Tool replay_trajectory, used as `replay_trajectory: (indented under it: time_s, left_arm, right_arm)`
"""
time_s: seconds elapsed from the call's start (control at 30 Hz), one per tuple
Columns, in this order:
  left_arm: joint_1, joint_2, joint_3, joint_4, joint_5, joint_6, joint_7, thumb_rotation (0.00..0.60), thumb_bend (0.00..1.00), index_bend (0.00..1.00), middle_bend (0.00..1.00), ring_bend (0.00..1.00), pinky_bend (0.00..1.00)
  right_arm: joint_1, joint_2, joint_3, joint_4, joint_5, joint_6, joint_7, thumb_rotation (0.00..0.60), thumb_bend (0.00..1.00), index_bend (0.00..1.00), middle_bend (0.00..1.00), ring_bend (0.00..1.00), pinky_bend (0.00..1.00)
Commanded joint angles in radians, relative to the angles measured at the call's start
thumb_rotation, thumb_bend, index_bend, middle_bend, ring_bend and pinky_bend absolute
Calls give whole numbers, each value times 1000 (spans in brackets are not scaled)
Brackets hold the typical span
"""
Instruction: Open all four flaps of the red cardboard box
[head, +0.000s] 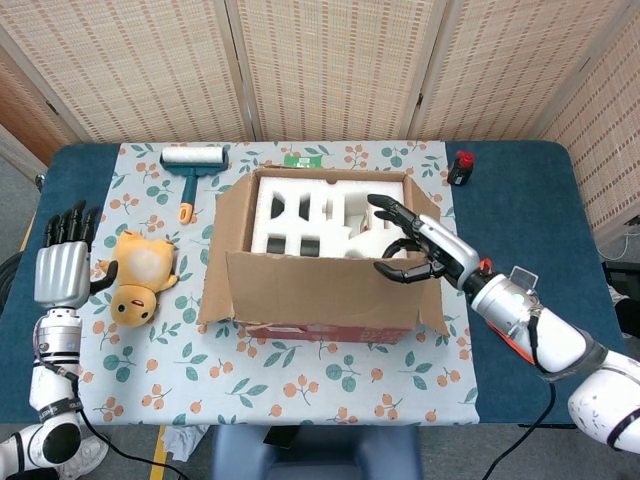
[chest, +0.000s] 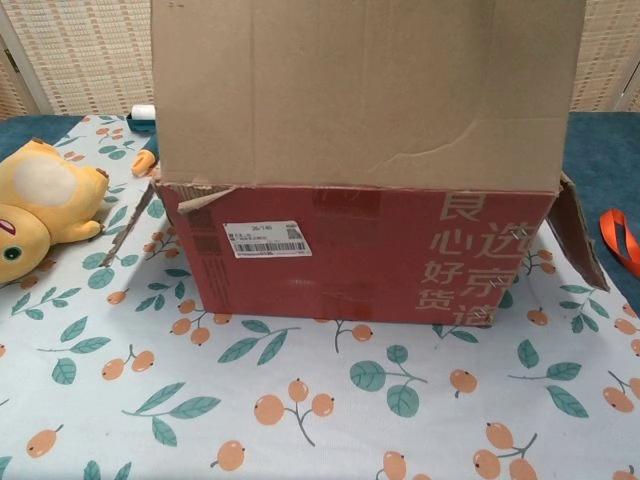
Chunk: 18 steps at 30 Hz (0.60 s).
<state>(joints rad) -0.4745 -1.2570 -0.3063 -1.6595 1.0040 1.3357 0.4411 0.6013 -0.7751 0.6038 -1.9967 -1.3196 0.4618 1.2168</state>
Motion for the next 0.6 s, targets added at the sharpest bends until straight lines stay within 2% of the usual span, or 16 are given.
replay_trajectory:
  time_s: [0.03, 0.23, 0.4, 0.6]
  left_arm:
    - [-8, -9, 3, 2, -3, -1, 12, 600, 402, 0, 0, 0, 0]
    - [-16, -19, 6, -13, 0, 15, 40, 600, 403, 0, 0, 0, 0]
    - [-18, -23, 8, -34, 0, 36, 64, 600, 402, 0, 0, 0, 0]
    - [-18, -31, 18, -63, 4, 60, 103, 600, 402, 0, 0, 0, 0]
  right_arm:
    - [-27, 32, -2, -38, -30, 13, 40, 600, 416, 0, 0, 0, 430]
    - [-66, 82, -28, -114, -137, 59, 133, 600, 416, 0, 0, 0, 430]
    - [-99, 152, -83, -197, -245, 110, 161, 600, 416, 0, 0, 0, 429]
    - [-152, 169, -225, -294, -386, 177, 103, 600, 416, 0, 0, 0, 429]
